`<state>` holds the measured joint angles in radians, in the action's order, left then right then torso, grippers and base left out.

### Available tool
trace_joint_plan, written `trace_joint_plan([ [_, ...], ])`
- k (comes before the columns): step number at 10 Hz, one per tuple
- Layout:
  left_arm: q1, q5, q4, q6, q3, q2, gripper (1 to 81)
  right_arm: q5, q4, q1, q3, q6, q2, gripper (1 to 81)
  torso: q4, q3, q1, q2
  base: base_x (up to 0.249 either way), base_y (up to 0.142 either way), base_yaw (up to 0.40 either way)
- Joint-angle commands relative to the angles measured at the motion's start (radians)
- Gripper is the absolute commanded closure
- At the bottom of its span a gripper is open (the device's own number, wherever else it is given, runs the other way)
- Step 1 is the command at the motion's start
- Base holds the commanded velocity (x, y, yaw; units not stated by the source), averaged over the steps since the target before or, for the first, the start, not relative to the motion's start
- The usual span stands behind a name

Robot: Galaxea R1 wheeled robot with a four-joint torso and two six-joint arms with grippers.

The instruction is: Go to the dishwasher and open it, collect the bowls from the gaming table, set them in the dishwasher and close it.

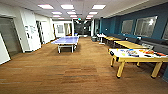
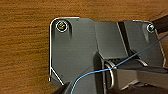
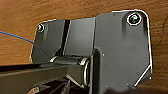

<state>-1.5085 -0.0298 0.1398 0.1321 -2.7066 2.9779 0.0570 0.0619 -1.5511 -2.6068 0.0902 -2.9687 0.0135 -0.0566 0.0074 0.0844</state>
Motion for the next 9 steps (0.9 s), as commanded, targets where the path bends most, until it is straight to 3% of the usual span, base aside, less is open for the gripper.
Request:
trace_joint_plan([
  [1, 0.058, 0.047, 0.003, -0.002, -0.002, -0.008, 1.0, -0.049, -0.004, 0.053, 0.005, 0.005, 0.000, 1.0, 0.000, 0.000, 0.000, 0.000, 0.275, 0.000, 0.000],
  [9, 0.055, 0.047, 0.001, -0.002, -0.002, -0.006, 1.0, -0.049, -0.004, 0.051, 0.005, 0.005, -0.002, 1.0, 0.000, 0.000, 0.000, 0.000, 0.275, 0.000, 0.000],
])
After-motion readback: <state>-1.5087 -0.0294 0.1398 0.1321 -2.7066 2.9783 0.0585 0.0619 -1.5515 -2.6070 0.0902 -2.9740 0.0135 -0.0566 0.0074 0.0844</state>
